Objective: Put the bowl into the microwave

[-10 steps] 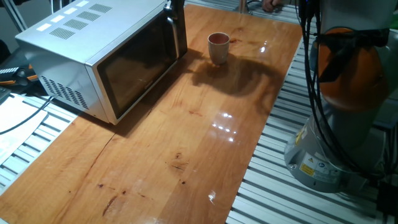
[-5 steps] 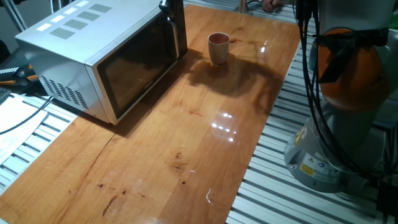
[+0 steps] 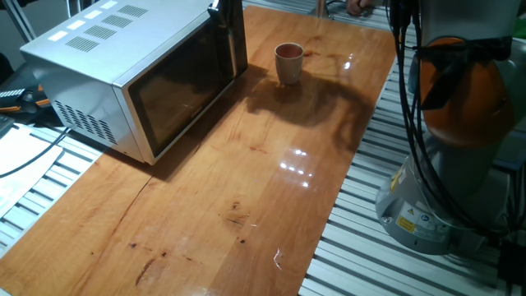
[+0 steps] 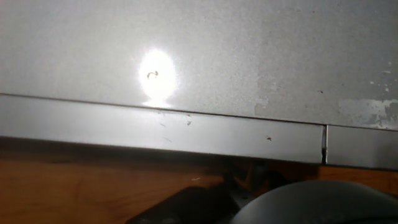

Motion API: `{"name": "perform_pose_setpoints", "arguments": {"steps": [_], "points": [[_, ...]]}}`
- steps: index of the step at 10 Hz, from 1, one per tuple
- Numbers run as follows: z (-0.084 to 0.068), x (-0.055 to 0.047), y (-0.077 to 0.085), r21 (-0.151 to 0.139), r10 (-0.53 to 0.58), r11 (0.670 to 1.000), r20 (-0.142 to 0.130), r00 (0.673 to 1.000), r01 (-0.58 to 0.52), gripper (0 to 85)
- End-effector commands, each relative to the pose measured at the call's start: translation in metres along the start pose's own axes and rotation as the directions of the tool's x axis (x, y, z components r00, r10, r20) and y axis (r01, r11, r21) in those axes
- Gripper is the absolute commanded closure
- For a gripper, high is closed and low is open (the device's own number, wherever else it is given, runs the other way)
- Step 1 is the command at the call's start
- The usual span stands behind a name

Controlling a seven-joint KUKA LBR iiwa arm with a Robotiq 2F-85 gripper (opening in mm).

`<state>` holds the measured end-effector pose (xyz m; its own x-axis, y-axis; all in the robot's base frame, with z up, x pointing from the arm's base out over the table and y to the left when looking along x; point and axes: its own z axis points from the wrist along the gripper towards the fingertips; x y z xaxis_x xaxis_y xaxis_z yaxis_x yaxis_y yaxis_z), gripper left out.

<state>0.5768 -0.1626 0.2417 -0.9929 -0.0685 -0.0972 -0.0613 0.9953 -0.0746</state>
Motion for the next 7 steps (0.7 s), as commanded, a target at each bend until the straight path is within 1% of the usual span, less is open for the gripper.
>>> {"name": "perform_pose_setpoints", "arguments": {"steps": [1, 3, 6, 7], "points": [[0.0003, -0.0006, 0.0005, -0.001, 0.0, 1.0, -0.002, 1.0, 0.0, 51.0], [0.0027, -0.0024, 0.0008, -0.009, 0.001, 1.0, -0.003, 1.0, -0.001, 51.0], [0.0037, -0.0025, 0.0001, -0.023, 0.002, 1.0, -0.003, 1.0, -0.002, 51.0], [0.0039, -0.0024, -0.0001, -0.029, 0.006, 1.0, -0.005, 1.0, -0.006, 68.0]]}}
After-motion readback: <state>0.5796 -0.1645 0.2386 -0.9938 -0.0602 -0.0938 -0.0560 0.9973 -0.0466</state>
